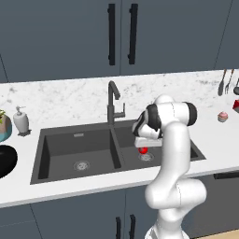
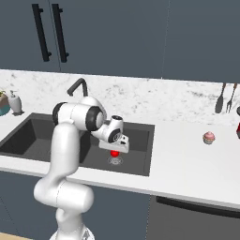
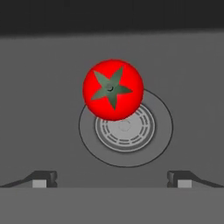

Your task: Pick the tomato from the sink and place it in the bowl. Then pick the bowl and place it in the microwave. Then close the microwave door and press the start button.

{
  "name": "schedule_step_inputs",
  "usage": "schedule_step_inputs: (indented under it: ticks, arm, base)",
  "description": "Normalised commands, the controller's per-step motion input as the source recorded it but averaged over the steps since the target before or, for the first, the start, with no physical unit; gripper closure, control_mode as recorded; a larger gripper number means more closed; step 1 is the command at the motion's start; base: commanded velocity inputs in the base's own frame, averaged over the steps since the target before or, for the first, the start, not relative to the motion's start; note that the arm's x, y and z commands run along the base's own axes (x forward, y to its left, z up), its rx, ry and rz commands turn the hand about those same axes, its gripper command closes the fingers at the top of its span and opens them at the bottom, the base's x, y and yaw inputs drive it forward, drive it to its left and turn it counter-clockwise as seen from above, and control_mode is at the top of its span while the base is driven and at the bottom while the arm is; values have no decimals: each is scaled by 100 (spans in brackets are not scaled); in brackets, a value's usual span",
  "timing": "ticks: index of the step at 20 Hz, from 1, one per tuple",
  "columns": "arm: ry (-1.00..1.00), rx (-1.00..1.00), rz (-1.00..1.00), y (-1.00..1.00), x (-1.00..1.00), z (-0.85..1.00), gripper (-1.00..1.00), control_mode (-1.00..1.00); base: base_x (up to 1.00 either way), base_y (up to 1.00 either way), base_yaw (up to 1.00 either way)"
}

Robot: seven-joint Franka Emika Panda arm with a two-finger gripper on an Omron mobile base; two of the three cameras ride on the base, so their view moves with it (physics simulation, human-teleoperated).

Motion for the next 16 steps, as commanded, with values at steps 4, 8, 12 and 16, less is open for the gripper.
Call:
schedule_step_inputs:
  ticks: [4,8,12,16]
  arm:
    - [-3,0,0,4,40,-14,-100,-100]
    - [-3,0,0,6,34,-18,-100,-100]
    - [0,0,0,1,10,-16,-100,-100]
    - [0,0,0,3,9,-20,-100,-100]
  base:
    - [0,0,0]
    - [0,0,0]
    - [0,0,0]
    - [0,0,0]
